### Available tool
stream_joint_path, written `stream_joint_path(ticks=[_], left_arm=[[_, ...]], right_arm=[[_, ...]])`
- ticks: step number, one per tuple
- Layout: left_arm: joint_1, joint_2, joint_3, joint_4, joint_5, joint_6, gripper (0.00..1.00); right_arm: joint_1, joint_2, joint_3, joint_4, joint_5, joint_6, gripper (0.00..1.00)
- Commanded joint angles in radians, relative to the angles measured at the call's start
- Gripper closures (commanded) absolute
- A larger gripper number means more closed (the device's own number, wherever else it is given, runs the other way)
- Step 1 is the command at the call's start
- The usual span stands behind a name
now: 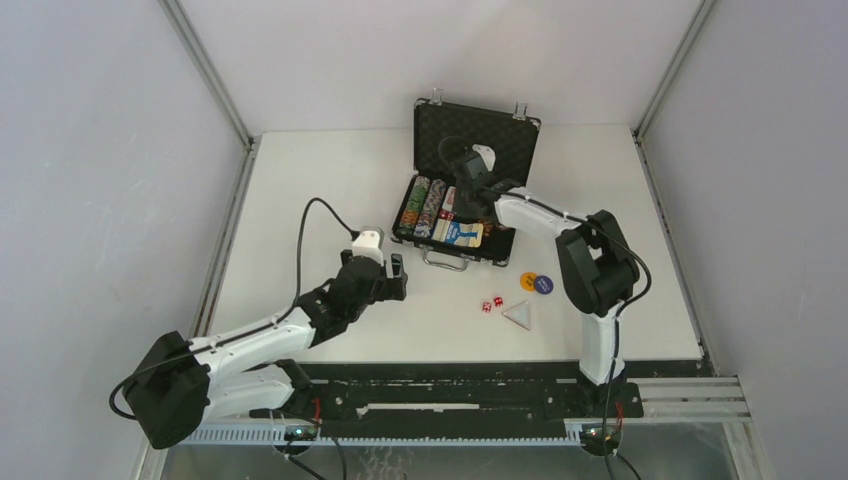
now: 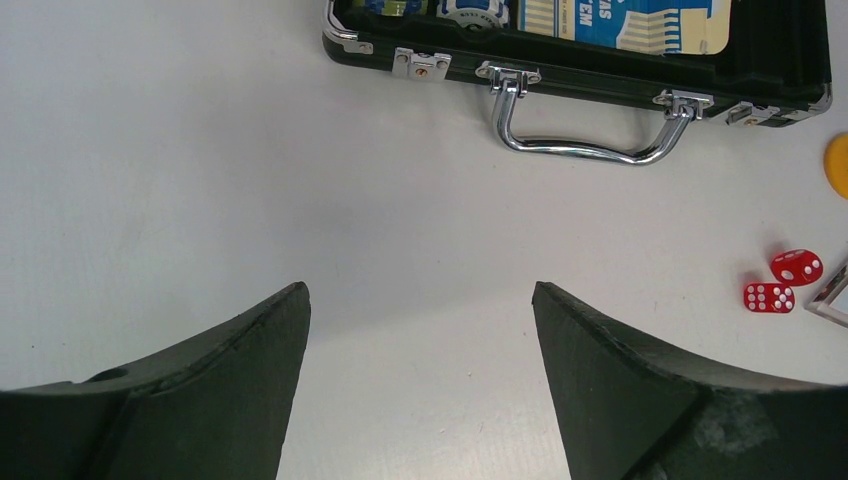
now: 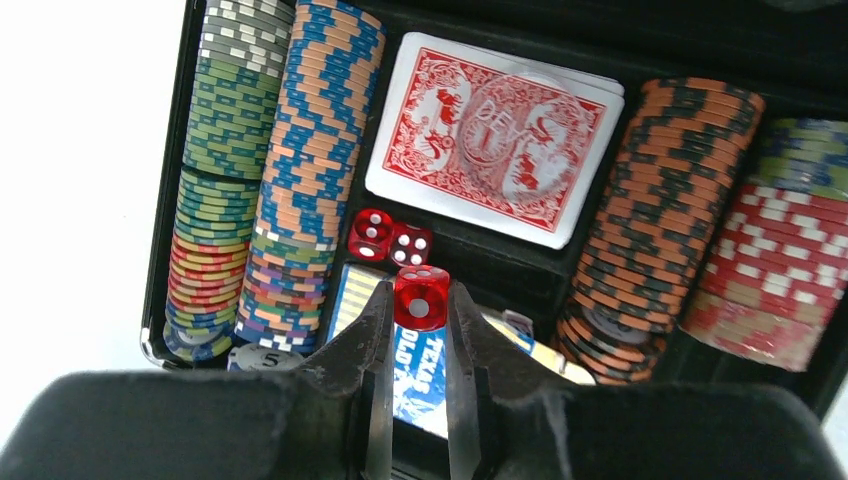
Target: Pack up texas hold em set
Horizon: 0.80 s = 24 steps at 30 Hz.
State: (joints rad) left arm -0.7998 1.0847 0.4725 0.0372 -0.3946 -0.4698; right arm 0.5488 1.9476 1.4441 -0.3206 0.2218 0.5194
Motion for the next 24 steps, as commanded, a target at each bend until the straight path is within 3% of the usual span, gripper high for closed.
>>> stream_joint_path(ticks=[1, 24], left_arm=[[-0.001, -0.02, 0.037, 0.01, -0.031, 0.017, 0.14], [-0.001, -0.009, 0.042, 0.005, -0.031, 0.023, 0.14]], right_arm=[[-0.009, 0.048, 0.089, -0.023, -0.023, -0.029, 0.93], [-0.033, 0.143, 0.11, -0.011, -0.033, -0.03, 0.93]])
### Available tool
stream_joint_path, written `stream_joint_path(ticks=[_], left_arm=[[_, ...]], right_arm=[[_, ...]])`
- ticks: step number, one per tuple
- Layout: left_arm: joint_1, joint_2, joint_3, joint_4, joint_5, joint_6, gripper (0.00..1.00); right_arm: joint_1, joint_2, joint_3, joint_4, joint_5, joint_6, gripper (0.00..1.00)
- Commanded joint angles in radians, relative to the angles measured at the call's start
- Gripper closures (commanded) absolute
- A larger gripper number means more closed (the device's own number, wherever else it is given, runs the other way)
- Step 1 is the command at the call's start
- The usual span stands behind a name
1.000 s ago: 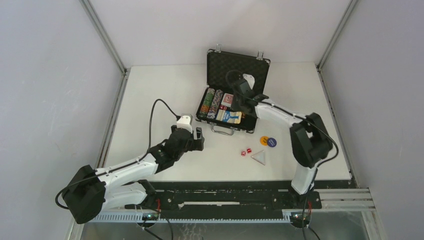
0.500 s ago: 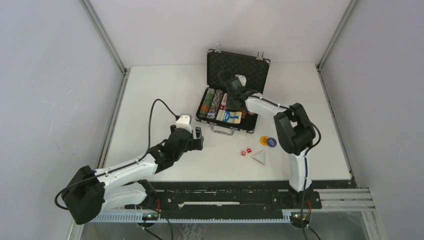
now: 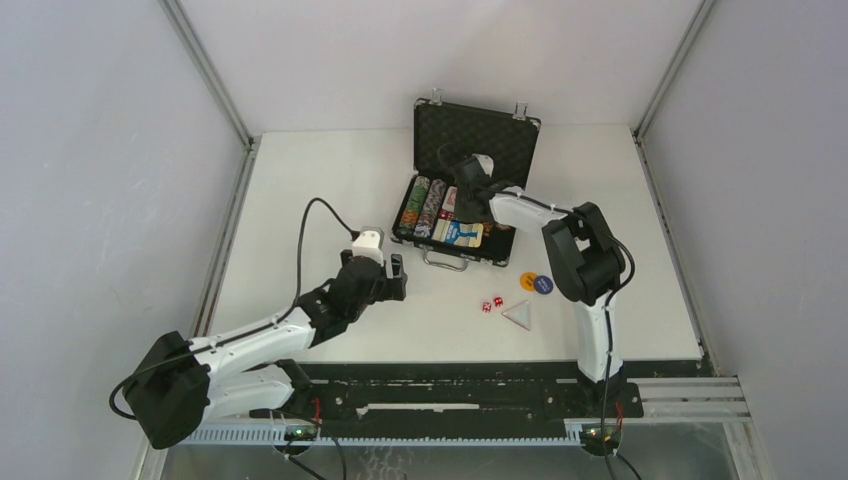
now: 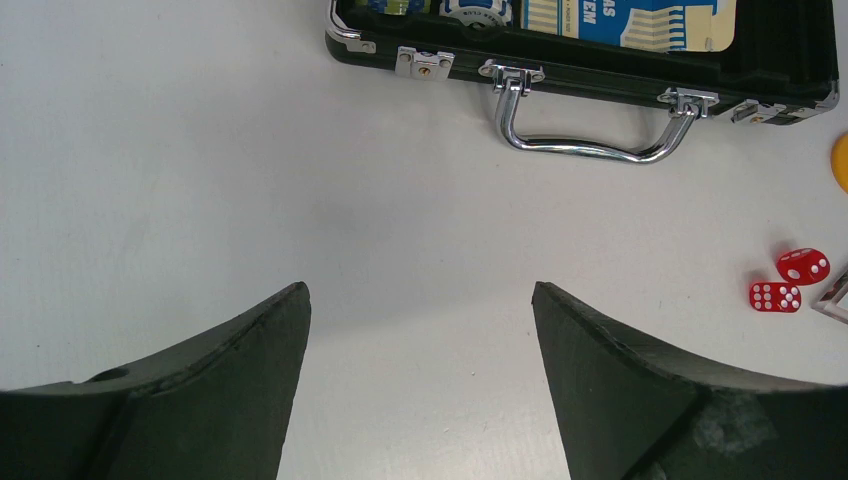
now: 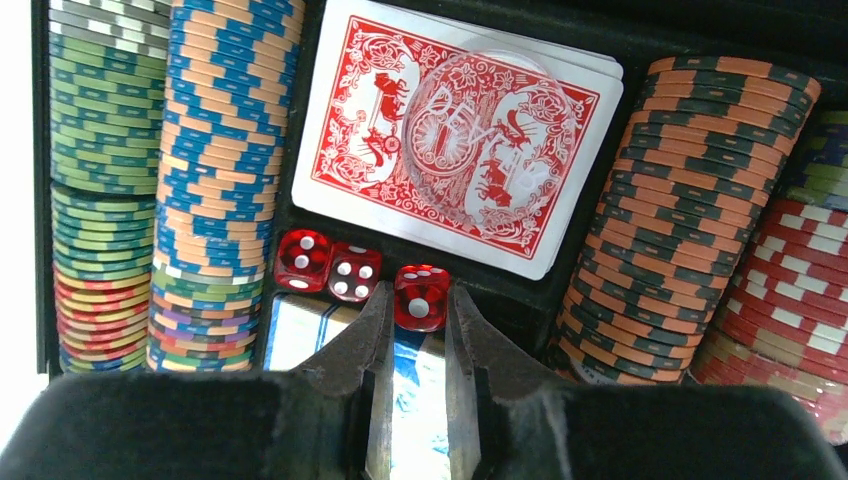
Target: Pack up texas hold em set
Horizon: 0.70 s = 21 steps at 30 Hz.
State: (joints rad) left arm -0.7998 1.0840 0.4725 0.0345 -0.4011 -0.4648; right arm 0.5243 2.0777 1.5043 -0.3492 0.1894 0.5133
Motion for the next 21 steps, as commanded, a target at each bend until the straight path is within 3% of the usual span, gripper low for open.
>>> stream_joint_path(ticks=[1, 9, 12, 14, 21], left_arm=[[-0.001, -0.009, 0.042, 0.007, -0.024, 0.018, 0.14], [-0.001, -0.005, 0.042, 0.007, -0.027, 0.02, 0.14], [-0.001, -0.003, 0.043, 0.007, -0.025, 0.02, 0.14], [-0.001, -0.001, 0.044, 0.008, -0.022, 0.02, 0.15], [-0.001, 0.009, 0.049, 0.007, -0.001, 0.017, 0.15]], right_arm=[[-0.009, 0.017, 0.051, 0.019, 0.001, -0.024, 0.93], [-0.012, 0.051, 0.079, 0.019, -0.009, -0.021, 0.89], [-0.012, 0.05, 0.081, 0.019, -0.024, -0.015, 0.68], [-0.012, 0.038, 0.069, 0.031, -0.031, -0.013, 0.6], [-0.011, -0.053, 0.01, 0.048, -0.026, -0.015, 0.54]])
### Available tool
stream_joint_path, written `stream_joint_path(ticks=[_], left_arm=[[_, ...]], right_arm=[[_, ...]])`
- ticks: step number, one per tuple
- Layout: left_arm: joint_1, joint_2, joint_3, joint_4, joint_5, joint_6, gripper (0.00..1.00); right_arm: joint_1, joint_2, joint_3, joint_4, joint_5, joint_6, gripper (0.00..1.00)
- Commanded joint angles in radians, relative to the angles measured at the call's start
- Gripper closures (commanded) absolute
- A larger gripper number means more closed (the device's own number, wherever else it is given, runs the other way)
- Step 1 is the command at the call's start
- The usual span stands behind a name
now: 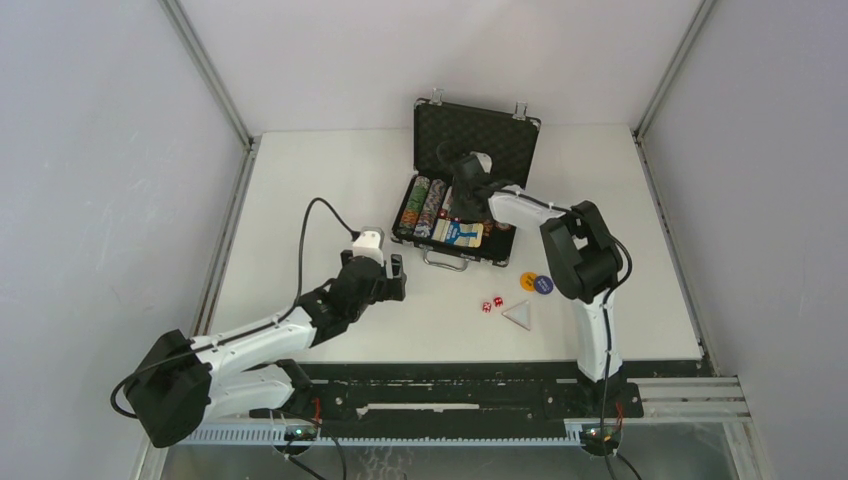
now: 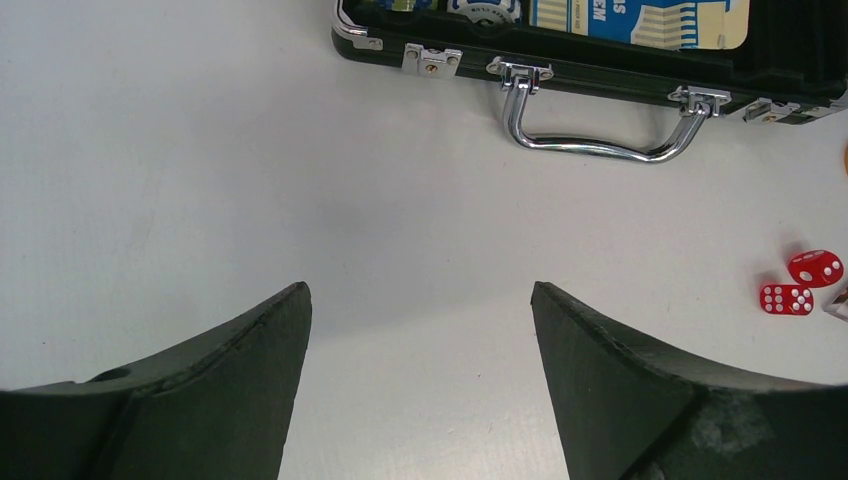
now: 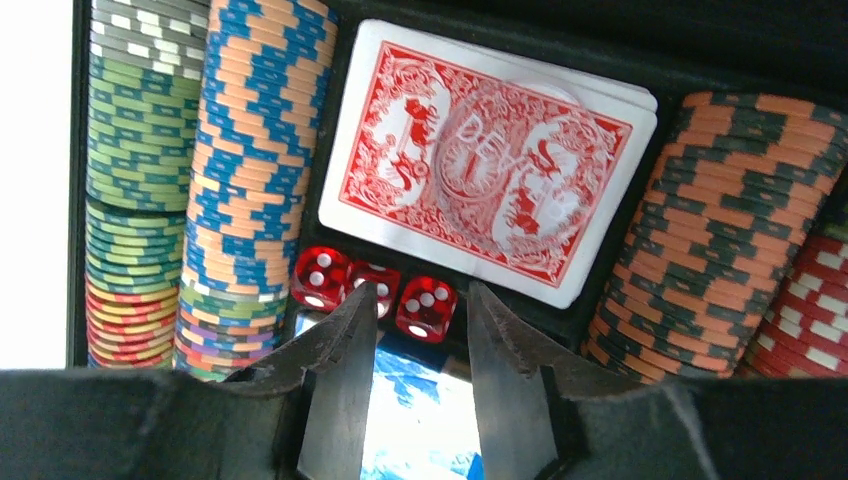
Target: Pack up texas hold em set
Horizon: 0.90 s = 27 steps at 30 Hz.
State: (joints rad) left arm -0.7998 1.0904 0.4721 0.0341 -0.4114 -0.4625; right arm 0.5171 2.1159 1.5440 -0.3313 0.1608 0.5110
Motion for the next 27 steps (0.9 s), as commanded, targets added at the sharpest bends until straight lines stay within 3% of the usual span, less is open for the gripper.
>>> stream_joint_path(ticks=[1, 10, 11, 14, 16, 27], left_arm=[[-0.001, 0.001, 0.05, 0.007, 0.009, 0.015, 0.15], [-0.001, -0.014, 0.048, 0.003, 0.015, 0.01, 0.15], [-0.001, -0.013, 0.049, 0.004, 0.023, 0.007, 0.15], [-0.001, -0.009, 0.051, 0.006, 0.047, 0.0, 0.15], [-0.001, -0.01, 0.051, 0.005, 0.062, -0.006, 0.14], [-0.002, -0.055, 0.045, -0.008, 0.071, -0.006, 0.14]], right_arm=[[-0.002, -0.119, -0.045, 0.033, 0.01, -0.014, 0.54], [0.051, -0.472, -0.38, 0.055, 0.131, 0.0, 0.53], [0.064, -0.514, -0.426, 0.048, 0.145, 0.0, 0.52], [0.096, -0.604, -0.536, -0.01, 0.183, 0.008, 0.35], [0.113, -0.643, -0.602, -0.049, 0.199, 0.027, 0.3], [0.207, -0.761, -0.856, -0.049, 0.221, 0.154, 0.43]])
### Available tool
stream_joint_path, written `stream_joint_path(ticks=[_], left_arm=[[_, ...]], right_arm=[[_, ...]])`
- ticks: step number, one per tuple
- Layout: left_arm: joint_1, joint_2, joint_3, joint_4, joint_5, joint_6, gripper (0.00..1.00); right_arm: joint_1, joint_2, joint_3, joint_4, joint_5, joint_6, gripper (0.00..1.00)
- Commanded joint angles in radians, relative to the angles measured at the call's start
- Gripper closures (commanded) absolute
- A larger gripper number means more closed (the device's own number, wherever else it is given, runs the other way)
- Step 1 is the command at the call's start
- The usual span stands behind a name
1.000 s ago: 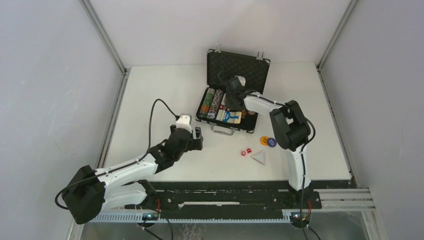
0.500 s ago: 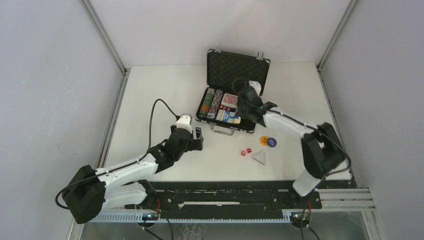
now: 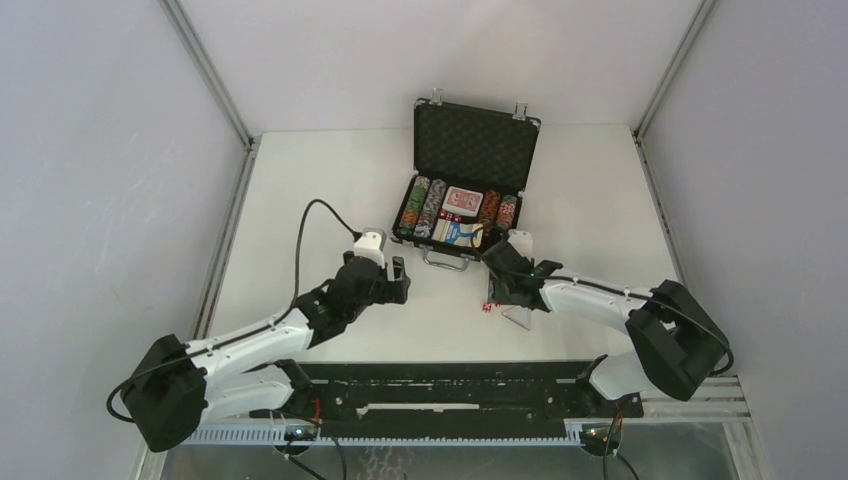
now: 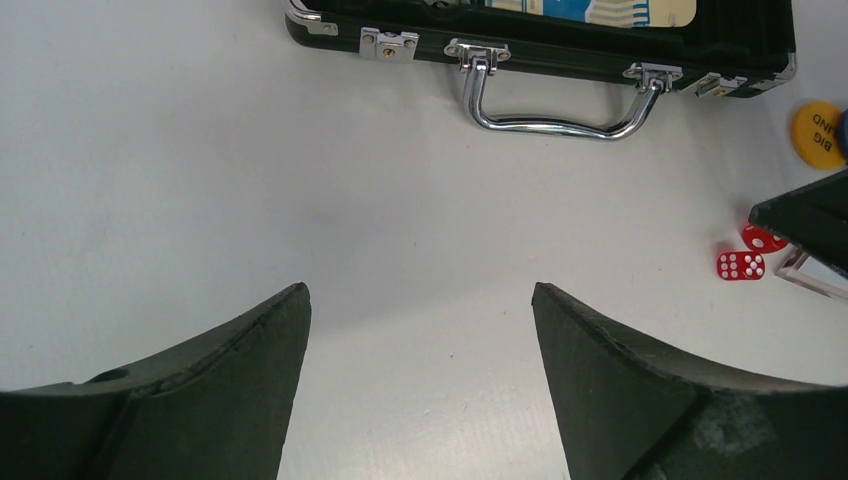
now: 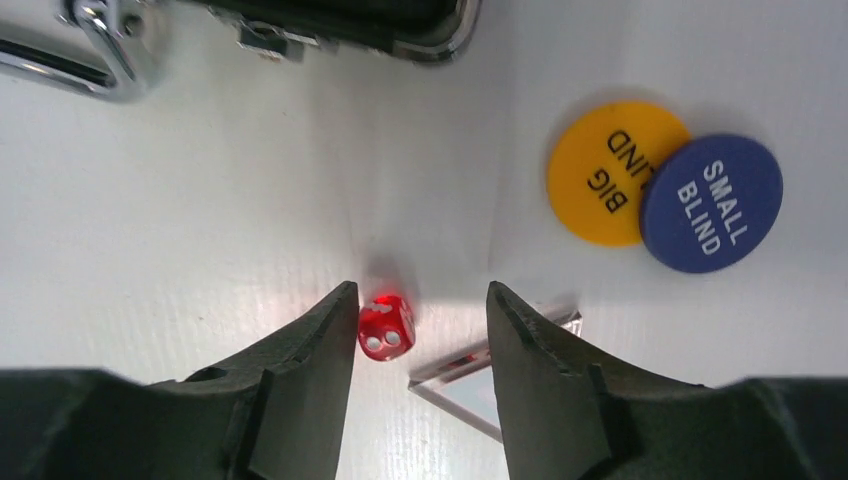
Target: Pack up texas hold em set
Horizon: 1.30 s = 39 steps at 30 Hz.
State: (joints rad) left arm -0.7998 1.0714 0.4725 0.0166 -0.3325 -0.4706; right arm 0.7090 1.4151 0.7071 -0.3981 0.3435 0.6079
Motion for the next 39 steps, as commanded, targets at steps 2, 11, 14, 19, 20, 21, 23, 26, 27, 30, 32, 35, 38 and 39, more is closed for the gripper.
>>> stream_joint_path(ticks=[2, 11, 14, 19, 20, 21, 23, 26, 27, 30, 32, 35, 38, 39], left_arm=[[-0.002, -0.044, 0.042, 0.008, -0.013, 0.003, 0.14], [-0.003, -0.044, 0.04, 0.011, 0.0, -0.001, 0.14], [-0.003, -0.04, 0.043, 0.011, 0.001, 0.0, 0.14], [-0.003, -0.029, 0.044, 0.013, 0.001, 0.0, 0.14], [-0.003, -0.025, 0.045, 0.013, 0.002, 0.0, 0.14], [-0.003, -0.024, 0.046, 0.013, 0.003, 0.0, 0.14], [-0.003, -0.018, 0.047, 0.014, 0.003, 0.0, 0.14], [-0.003, -0.014, 0.048, 0.015, 0.003, 0.001, 0.14], [-0.003, -0.012, 0.049, 0.015, 0.003, 0.0, 0.14], [-0.003, -0.004, 0.049, 0.016, 0.006, 0.0, 0.14], [-0.003, 0.0, 0.05, 0.016, 0.006, 0.0, 0.14], [-0.003, 0.006, 0.051, 0.016, 0.006, 0.0, 0.14], [-0.003, 0.009, 0.052, 0.016, 0.006, 0.001, 0.14], [-0.003, 0.009, 0.052, 0.016, 0.006, 0.001, 0.14]], right_arm=[[0.022, -0.071, -0.035, 0.019, 0.038, 0.067, 0.45], [0.057, -0.05, -0.056, 0.051, 0.042, 0.088, 0.5], [0.066, -0.037, -0.056, 0.067, 0.037, 0.09, 0.5], [0.073, -0.02, -0.056, 0.06, 0.033, 0.094, 0.52], [0.077, -0.019, -0.056, 0.056, 0.035, 0.097, 0.53], [0.082, -0.019, -0.056, 0.054, 0.039, 0.098, 0.52], [0.091, -0.018, -0.056, 0.05, 0.043, 0.102, 0.52], [0.098, -0.019, -0.056, 0.048, 0.043, 0.108, 0.53], [0.101, -0.02, -0.056, 0.047, 0.042, 0.109, 0.53], [0.111, -0.021, -0.058, 0.041, 0.051, 0.114, 0.54], [0.112, -0.017, -0.061, 0.041, 0.052, 0.115, 0.55], [0.112, -0.012, -0.062, 0.035, 0.055, 0.114, 0.57], [0.113, -0.011, -0.066, 0.034, 0.055, 0.114, 0.6], [0.113, -0.011, -0.067, 0.037, 0.054, 0.115, 0.63]])
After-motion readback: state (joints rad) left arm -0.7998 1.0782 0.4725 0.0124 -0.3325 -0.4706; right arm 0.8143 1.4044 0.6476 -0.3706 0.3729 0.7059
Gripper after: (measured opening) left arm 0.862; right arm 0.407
